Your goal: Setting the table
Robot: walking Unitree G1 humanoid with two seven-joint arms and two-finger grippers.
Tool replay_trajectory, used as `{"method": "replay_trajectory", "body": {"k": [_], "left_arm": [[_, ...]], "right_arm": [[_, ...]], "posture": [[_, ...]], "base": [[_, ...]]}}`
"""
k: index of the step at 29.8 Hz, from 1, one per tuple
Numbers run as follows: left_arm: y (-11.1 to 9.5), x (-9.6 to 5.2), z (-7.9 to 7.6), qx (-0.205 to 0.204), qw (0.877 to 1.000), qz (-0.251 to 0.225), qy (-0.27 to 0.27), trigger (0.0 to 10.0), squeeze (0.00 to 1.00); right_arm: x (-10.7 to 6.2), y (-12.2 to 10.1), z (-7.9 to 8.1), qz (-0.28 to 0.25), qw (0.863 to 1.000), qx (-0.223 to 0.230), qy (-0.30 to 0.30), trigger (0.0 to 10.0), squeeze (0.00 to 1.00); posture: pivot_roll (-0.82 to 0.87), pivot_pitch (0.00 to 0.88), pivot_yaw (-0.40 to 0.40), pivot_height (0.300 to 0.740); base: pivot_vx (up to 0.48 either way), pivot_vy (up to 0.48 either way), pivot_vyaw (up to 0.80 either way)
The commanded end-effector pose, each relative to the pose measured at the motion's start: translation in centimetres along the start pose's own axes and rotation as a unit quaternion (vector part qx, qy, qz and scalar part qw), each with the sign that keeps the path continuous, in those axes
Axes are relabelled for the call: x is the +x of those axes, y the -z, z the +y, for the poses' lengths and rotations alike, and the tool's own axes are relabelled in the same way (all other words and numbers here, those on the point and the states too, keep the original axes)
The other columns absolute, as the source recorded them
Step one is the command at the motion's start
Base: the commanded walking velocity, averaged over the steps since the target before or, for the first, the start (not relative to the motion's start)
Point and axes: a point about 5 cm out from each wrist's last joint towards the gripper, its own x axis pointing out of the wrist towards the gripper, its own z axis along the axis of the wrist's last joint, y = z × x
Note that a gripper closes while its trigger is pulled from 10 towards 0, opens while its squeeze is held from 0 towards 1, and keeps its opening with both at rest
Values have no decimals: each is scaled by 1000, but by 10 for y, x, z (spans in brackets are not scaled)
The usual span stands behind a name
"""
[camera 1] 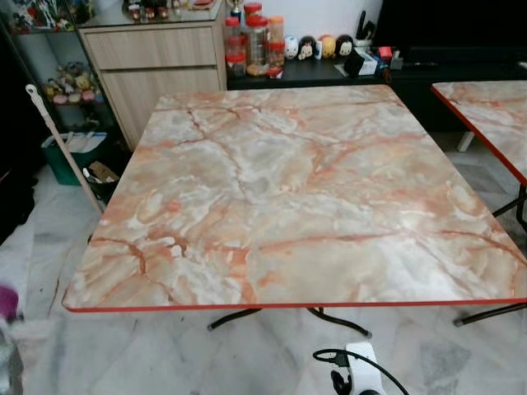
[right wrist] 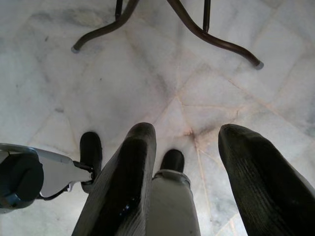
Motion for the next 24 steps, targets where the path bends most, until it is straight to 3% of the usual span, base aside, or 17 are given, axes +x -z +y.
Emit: {"method": "replay_trajectory", "body": {"k": [1,4,6,9,13,15,20,24], "left_arm": [[8,-3,-7,36,999,4,19,10000,0],[48,-19,-22,70,993,70,67,10000,0],[79,-42,-48,72,976,133,158,10000,0],[95,-62,-73,76,957,156,233,10000,0],[103,-77,-91,64,944,170,275,10000,0],[105,-96,-119,-13,936,191,296,10000,0],[100,-104,-135,-43,931,184,313,10000,0],[95,-105,-141,-92,932,190,294,10000,0]], "right_arm": [[0,1,1,1,1000,1,0,10000,0],[0,1,-1,1,1000,3,3,10000,0],[0,0,-1,2,1000,3,4,10000,0],[0,0,-2,1,1000,1,3,10000,0],[0,-1,-2,0,1000,-1,2,10000,0],[0,-5,-6,-7,1000,-6,4,10000,0],[0,-5,-10,-8,1000,-10,6,10000,0],[0,-7,-12,-10,1000,-10,7,10000,0]], "posture": [[36,0,43,740],[35,0,42,740],[35,0,41,740],[36,0,34,740],[30,0,33,740],[8,0,22,740],[6,0,15,740],[-1,0,12,740]], "base": [[0,0,0],[0,0,0],[0,0,0],[0,0,0],[0,0,0],[0,0,0],[0,0,0],[0,0,0]]}}
